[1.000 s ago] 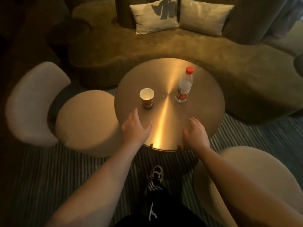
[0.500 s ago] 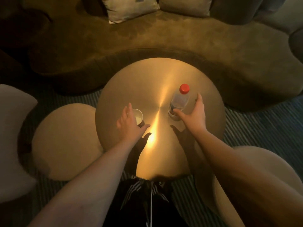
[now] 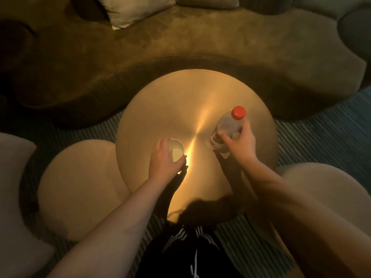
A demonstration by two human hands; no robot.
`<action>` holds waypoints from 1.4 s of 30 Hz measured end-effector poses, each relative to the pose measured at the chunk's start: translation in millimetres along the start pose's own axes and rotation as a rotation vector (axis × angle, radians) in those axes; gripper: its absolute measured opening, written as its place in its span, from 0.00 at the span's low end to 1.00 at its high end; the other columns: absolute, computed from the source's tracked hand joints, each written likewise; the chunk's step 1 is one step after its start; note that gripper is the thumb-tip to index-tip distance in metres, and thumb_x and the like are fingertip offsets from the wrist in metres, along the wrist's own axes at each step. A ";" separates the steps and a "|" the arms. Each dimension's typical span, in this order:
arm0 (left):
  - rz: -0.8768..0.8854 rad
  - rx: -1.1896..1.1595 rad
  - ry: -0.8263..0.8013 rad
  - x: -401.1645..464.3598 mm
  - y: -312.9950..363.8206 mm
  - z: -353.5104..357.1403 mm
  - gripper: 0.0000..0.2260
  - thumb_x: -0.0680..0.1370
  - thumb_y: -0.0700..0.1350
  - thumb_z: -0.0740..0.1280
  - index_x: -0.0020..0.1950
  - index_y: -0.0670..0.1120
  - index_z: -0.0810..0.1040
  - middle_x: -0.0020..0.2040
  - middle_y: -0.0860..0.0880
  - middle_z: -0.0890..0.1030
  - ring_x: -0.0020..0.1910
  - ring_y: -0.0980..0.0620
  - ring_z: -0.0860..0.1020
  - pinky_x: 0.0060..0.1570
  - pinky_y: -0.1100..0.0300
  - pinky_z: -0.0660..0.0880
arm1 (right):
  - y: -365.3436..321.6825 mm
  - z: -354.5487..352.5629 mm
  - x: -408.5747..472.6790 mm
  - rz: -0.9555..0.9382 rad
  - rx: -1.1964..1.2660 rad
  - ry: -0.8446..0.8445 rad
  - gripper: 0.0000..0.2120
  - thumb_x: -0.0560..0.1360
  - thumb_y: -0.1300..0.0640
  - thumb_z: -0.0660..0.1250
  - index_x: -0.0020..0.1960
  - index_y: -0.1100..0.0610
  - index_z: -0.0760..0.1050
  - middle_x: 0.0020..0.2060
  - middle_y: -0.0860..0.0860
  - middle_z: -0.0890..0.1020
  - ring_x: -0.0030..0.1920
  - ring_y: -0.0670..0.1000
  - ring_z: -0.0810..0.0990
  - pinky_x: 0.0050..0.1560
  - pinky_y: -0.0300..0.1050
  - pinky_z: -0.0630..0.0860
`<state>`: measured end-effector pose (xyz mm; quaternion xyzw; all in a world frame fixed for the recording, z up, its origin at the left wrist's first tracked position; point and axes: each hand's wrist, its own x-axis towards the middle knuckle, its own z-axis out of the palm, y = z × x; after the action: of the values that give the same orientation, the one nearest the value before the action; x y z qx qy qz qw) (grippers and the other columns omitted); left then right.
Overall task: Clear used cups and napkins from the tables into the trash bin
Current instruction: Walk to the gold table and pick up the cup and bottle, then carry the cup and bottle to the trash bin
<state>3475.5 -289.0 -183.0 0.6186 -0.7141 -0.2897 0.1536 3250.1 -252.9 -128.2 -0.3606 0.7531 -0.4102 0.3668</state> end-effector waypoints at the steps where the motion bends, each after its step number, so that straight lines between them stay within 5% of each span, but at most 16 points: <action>1: 0.040 -0.008 -0.009 -1.6 5.2 -4.9 0.31 0.69 0.55 0.73 0.68 0.46 0.67 0.64 0.48 0.69 0.62 0.48 0.68 0.59 0.55 0.69 | -0.2 -7.1 -7.7 0.005 0.009 0.024 0.31 0.71 0.56 0.72 0.70 0.53 0.62 0.64 0.49 0.74 0.65 0.49 0.72 0.66 0.54 0.71; 7: 0.270 -0.028 -0.075 -13.9 49.5 -9.0 0.30 0.69 0.56 0.73 0.67 0.45 0.69 0.62 0.48 0.70 0.60 0.49 0.70 0.58 0.55 0.70 | 16.8 -54.9 -66.9 0.050 -0.004 0.260 0.30 0.70 0.50 0.73 0.67 0.47 0.63 0.59 0.41 0.73 0.61 0.45 0.73 0.62 0.47 0.71; 12: 0.477 -0.051 -0.274 -38.2 97.4 28.8 0.30 0.67 0.61 0.72 0.64 0.50 0.69 0.60 0.52 0.71 0.57 0.55 0.69 0.54 0.61 0.67 | 51.1 -85.3 -137.2 0.184 0.028 0.556 0.28 0.68 0.48 0.74 0.59 0.34 0.61 0.48 0.33 0.72 0.48 0.34 0.73 0.45 0.32 0.68; 20: 0.848 -0.023 -0.577 -132.2 191.7 108.8 0.32 0.67 0.60 0.73 0.66 0.49 0.69 0.60 0.52 0.72 0.58 0.55 0.71 0.58 0.58 0.71 | 115.0 -150.9 -284.6 0.432 0.158 0.880 0.35 0.69 0.50 0.74 0.70 0.51 0.61 0.66 0.51 0.73 0.65 0.52 0.72 0.65 0.56 0.71; 30: 1.139 0.018 -0.830 -316.8 318.8 217.0 0.33 0.66 0.62 0.72 0.66 0.52 0.66 0.60 0.54 0.71 0.57 0.55 0.70 0.56 0.58 0.70 | 207.8 -260.9 -454.2 0.655 0.215 1.326 0.33 0.68 0.50 0.75 0.68 0.53 0.64 0.60 0.53 0.76 0.60 0.53 0.75 0.61 0.53 0.73; 42: 1.133 -0.109 -0.717 -535.1 523.1 408.6 0.34 0.68 0.59 0.73 0.67 0.43 0.68 0.60 0.44 0.73 0.57 0.48 0.72 0.57 0.56 0.70 | 396.9 -536.2 -580.5 0.622 0.175 1.304 0.35 0.68 0.49 0.75 0.70 0.49 0.62 0.65 0.50 0.73 0.66 0.51 0.72 0.64 0.52 0.72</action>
<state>2924.3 357.8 -113.6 0.0051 -0.9196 -0.3873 0.0662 2972.5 586.7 -117.9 0.2187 0.8507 -0.4771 -0.0297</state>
